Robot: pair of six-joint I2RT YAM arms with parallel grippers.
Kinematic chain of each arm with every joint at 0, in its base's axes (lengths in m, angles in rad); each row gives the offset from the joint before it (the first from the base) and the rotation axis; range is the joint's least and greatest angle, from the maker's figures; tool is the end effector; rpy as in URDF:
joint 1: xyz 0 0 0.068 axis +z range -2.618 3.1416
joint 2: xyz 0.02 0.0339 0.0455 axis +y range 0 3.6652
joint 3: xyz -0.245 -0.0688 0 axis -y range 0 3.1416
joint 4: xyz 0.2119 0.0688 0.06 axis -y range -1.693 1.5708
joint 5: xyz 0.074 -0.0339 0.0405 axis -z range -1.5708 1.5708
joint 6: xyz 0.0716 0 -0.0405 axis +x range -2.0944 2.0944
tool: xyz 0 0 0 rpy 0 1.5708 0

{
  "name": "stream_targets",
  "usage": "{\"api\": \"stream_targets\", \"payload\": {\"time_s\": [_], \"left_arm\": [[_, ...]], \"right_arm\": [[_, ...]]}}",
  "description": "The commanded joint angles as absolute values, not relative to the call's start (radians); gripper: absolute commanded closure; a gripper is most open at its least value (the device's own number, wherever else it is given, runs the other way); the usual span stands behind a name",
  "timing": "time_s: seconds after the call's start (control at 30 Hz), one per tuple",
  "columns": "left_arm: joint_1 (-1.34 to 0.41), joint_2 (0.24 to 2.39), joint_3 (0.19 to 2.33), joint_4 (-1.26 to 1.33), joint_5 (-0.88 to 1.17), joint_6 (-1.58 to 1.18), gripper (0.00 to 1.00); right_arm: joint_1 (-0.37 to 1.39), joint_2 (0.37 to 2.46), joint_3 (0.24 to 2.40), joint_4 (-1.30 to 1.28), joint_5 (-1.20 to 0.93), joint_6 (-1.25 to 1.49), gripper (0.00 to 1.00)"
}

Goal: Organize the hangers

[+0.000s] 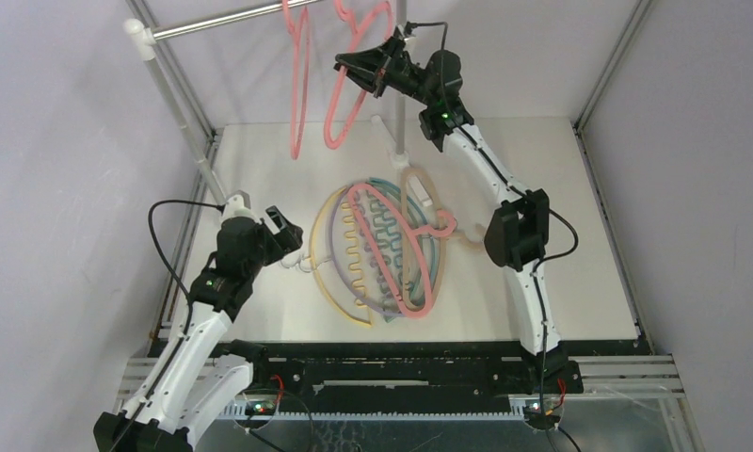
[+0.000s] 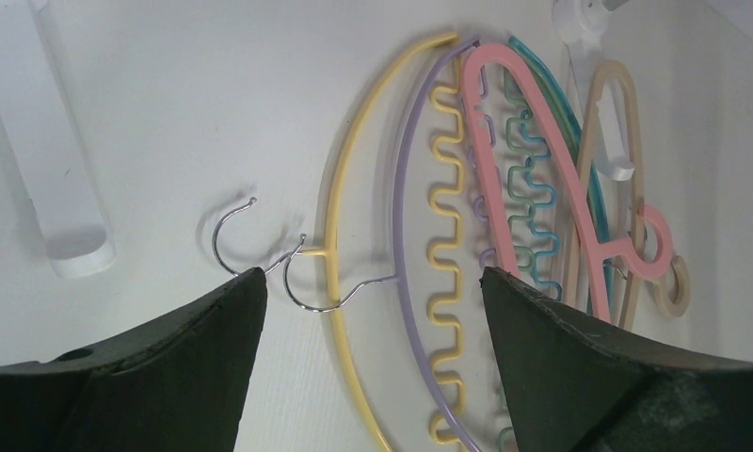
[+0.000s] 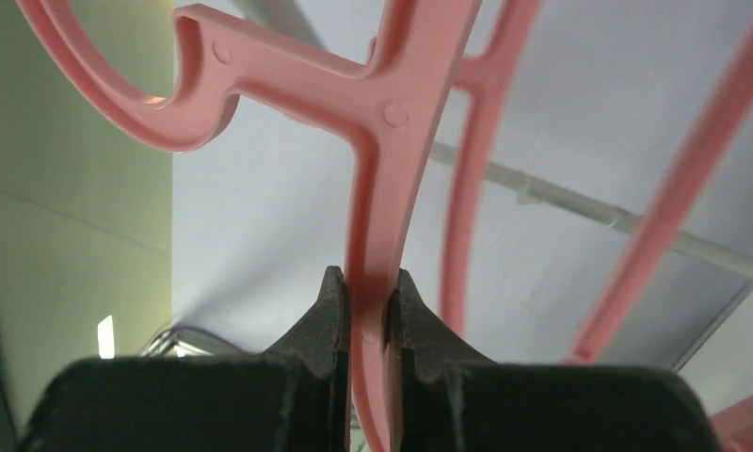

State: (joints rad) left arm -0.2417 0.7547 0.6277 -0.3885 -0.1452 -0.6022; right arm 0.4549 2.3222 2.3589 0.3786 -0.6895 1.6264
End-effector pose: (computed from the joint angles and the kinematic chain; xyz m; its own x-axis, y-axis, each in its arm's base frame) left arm 0.1824 -0.0343 0.2426 -0.4594 -0.4640 -0.7574 -0.1767 0.8834 -0.4341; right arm 0.4427 0.2672 0.4124 -0.8807 0.4268 -0.2054 -0.3140 -0.2013 0.9278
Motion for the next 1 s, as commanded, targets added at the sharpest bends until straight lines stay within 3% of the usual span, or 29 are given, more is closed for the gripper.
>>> {"api": "stream_targets", "payload": {"time_s": [0.0,0.17,0.53,0.97], "left_arm": [[-0.235,0.754,0.606,-0.34,-0.127,-0.587,0.11],[-0.233,0.76,0.601,-0.329,-0.122,-0.587,0.11],[-0.23,0.736,0.616,-0.356,-0.141,-0.577,0.11],[-0.217,0.71,0.616,-0.376,-0.142,-0.572,0.11]], "right_arm": [[0.505,2.143,2.299,0.434,-0.731,1.598,1.0],[0.523,2.069,2.217,0.394,-0.745,1.542,1.0],[0.523,2.308,2.488,0.327,-0.691,1.78,1.0],[0.493,2.337,2.514,0.364,-0.608,1.838,1.0]]}}
